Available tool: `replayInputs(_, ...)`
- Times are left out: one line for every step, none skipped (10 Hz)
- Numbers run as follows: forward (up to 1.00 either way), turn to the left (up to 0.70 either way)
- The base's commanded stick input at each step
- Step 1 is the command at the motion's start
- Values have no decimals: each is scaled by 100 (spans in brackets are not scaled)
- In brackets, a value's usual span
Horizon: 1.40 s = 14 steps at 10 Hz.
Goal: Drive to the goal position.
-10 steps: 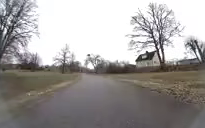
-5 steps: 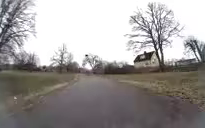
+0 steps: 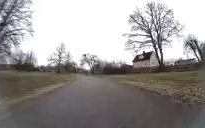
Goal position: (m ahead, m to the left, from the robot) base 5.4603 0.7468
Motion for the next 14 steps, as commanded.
replayInputs(100, 0)
replayInputs(100, 0)
replayInputs(100, 0)
replayInputs(100, 0)
replayInputs(100, 0)
replayInputs(100, 0)
replayInputs(100, 0)
replayInputs(100, 0)
replayInputs(100, 0)
replayInputs(100, 0)
replayInputs(100, 0)
replayInputs(100, 0)
replayInputs(100, 6)
replayInputs(100, 13)
